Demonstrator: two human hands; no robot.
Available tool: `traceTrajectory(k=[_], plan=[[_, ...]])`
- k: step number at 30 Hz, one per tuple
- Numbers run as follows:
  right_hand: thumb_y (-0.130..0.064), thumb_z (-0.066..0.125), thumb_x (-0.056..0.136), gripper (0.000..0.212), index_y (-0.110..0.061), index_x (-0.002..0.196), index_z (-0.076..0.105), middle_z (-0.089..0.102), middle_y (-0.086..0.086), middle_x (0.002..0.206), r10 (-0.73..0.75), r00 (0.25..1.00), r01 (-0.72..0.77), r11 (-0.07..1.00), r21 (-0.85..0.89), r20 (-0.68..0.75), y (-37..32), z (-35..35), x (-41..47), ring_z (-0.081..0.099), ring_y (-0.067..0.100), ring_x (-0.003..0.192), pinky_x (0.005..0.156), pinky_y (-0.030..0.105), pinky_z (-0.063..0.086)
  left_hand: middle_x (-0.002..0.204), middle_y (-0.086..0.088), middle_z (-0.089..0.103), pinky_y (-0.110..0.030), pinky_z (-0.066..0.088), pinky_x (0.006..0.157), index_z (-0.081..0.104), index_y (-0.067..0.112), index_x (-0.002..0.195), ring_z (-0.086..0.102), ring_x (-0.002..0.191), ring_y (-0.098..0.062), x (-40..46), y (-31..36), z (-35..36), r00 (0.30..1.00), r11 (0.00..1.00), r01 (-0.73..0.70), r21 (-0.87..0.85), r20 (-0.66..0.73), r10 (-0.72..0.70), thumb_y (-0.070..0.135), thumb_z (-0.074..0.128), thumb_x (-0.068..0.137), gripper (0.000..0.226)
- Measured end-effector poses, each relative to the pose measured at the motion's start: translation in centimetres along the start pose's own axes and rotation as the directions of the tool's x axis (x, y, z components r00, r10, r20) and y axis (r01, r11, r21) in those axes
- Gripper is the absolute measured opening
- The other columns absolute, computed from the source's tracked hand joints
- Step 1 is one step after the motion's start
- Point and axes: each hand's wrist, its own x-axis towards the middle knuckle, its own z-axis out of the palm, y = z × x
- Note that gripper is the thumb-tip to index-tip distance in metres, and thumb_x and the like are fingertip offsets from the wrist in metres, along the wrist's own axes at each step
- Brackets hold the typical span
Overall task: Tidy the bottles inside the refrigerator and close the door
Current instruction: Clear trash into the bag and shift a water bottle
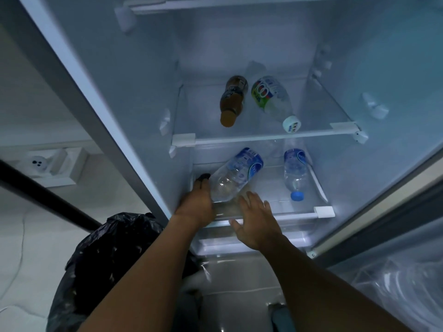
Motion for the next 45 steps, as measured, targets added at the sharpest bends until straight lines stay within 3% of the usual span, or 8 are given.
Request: traceTrajectory(k=[5,10,15,20,25,35,39,45], plan=[[-0.06,0.045,0.088,0.072,-0.025,0.148,0.027,0.03,0.006,0.157,-0.03,0.999,0.03,1.0,-0.006,-0.036,0.4,0.3,0.2,0.024,0.026,0.146,0.118,0.049,0.026,0.165,-0.008,0.001,-0.045,0.046,0.102,0.016,0.007,0.152,0.05,0.129,-0.036,-0.7,-0.3,2.3,0.993,0.998,0.045,0.051,-0.109,-0.04,0.015,0.063,0.088,0.079],[-0.056,0.051,0.091,0.069,-0.025,0.149,0.03,0.03,0.005,0.158,-0.052,0.999,0.052,0.999,0.017,-0.011,1.0,-0.3,0.3,0.024,0.026,0.146,0.12,0.043,0.023,0.162,-0.005,0.01,-0.042,0.048,0.1,0.03,0.008,0.145,0.054,0.122,-0.035,-0.5,0.0,3.1,0.976,0.992,0.118,0.051,-0.189,-0.107,0.02,0.07,0.085,0.073],[-0.056,0.052,0.087,0.068,-0.02,0.142,0.039,0.042,0.005,0.147,-0.065,0.997,0.064,0.998,-0.026,-0.045,0.8,0.3,0.7,0.036,0.025,0.137,0.113,0.043,0.033,0.144,-0.011,0.027,-0.046,0.051,0.091,0.042,0.009,0.133,0.06,0.103,-0.038,-1.7,0.6,2.9,0.971,0.985,0.126,0.117,-0.216,-0.099,0.012,0.059,0.093,0.043],[-0.056,0.047,0.092,0.071,-0.021,0.151,0.028,0.028,0.003,0.159,-0.055,0.998,0.055,0.998,-0.01,0.006,1.0,0.1,0.4,0.022,0.026,0.148,0.12,0.046,0.022,0.132,-0.013,0.049,-0.046,0.05,0.09,0.036,0.009,0.134,0.061,0.106,-0.041,-2.4,0.5,2.7,0.984,0.987,0.064,0.145,-0.175,-0.038,0.015,0.06,0.09,0.05],[-0.05,0.048,0.095,0.071,-0.023,0.154,0.02,0.017,0.001,0.165,-0.083,0.994,0.086,0.995,-0.041,0.07,1.6,-1.0,-0.3,0.014,0.023,0.151,0.122,0.045,0.017,0.122,-0.016,0.059,-0.044,0.048,0.086,0.044,0.009,0.123,0.063,0.104,-0.043,-3.7,0.8,1.5,0.976,0.996,0.052,0.068,-0.217,-0.036,0.016,0.053,0.094,0.032],[-0.047,0.054,0.092,0.075,-0.02,0.153,0.021,0.018,0.004,0.163,-0.052,0.991,0.058,0.998,-0.038,0.127,0.6,-1.4,-1.1,0.018,0.026,0.149,0.12,0.046,0.024,0.113,-0.018,0.065,-0.044,0.046,0.086,0.054,0.011,0.126,0.062,0.103,-0.041,-9.1,0.3,0.0,0.919,0.993,0.0,-0.115,-0.392,-0.045,0.009,0.049,0.093,0.033],[-0.048,0.055,0.089,0.074,-0.019,0.151,0.027,0.025,0.005,0.16,-0.028,0.99,0.033,0.999,-0.036,0.142,0.0,-1.1,-1.3,0.023,0.027,0.146,0.117,0.047,0.028,0.095,-0.013,0.072,-0.038,0.052,0.077,0.066,0.012,0.11,0.066,0.085,-0.035,-12.2,-0.4,-1.0,0.85,0.972,-0.084,-0.218,-0.525,-0.045,0.011,0.054,0.089,0.024],[-0.048,0.056,0.088,0.074,-0.017,0.149,0.027,0.023,0.008,0.159,0.008,0.992,0.0,0.998,-0.066,0.126,-1.2,-0.3,-1.9,0.024,0.031,0.144,0.116,0.048,0.028,0.084,-0.001,0.074,-0.029,0.052,0.076,0.071,0.018,0.094,0.067,0.076,-0.021,-15.7,-4.2,-1.7,0.788,0.951,-0.027,-0.309,-0.592,-0.17,0.012,0.055,0.08,0.022]])
